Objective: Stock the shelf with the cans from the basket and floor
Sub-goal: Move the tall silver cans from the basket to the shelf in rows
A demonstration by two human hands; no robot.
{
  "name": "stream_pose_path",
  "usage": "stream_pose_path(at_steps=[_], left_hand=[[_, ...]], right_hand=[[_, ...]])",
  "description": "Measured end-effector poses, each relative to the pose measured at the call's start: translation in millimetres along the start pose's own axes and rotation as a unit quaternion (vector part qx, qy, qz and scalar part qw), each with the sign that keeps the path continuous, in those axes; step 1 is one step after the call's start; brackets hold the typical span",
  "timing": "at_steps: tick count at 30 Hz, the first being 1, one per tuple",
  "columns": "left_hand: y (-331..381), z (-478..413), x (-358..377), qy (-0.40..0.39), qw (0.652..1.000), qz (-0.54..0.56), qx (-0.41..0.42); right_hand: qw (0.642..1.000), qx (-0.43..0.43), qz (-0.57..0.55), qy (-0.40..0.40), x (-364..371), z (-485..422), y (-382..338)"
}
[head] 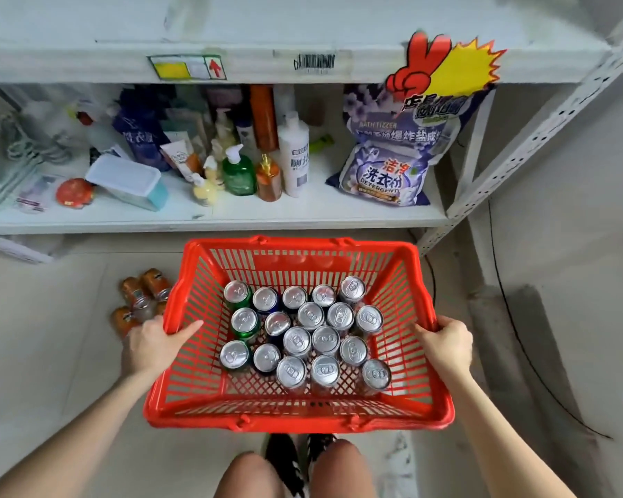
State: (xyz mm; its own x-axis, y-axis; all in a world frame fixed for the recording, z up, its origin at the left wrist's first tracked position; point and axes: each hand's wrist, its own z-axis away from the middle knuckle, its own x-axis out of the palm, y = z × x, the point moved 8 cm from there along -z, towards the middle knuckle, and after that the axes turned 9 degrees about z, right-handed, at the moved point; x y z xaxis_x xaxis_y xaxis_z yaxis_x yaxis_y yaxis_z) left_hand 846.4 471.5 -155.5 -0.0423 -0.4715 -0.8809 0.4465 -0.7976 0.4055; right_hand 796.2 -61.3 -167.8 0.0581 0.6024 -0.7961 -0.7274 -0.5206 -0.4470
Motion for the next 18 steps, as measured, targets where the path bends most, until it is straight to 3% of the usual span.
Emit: stream_pose_path(at_steps=[11, 18], left_hand=[[-52.1, -84.5, 128.1, -0.006, 0.999, 0.045, -0.010], [-70.5, -119.5, 195.1, -0.014, 0.997, 0.080, -0.011]], right_hand=[[0.999, -0.032, -0.008, -0.036, 146.0, -111.0, 12.2], [0.999, -0.045, -0.015, -0.014, 199.3, -159.7, 32.6]])
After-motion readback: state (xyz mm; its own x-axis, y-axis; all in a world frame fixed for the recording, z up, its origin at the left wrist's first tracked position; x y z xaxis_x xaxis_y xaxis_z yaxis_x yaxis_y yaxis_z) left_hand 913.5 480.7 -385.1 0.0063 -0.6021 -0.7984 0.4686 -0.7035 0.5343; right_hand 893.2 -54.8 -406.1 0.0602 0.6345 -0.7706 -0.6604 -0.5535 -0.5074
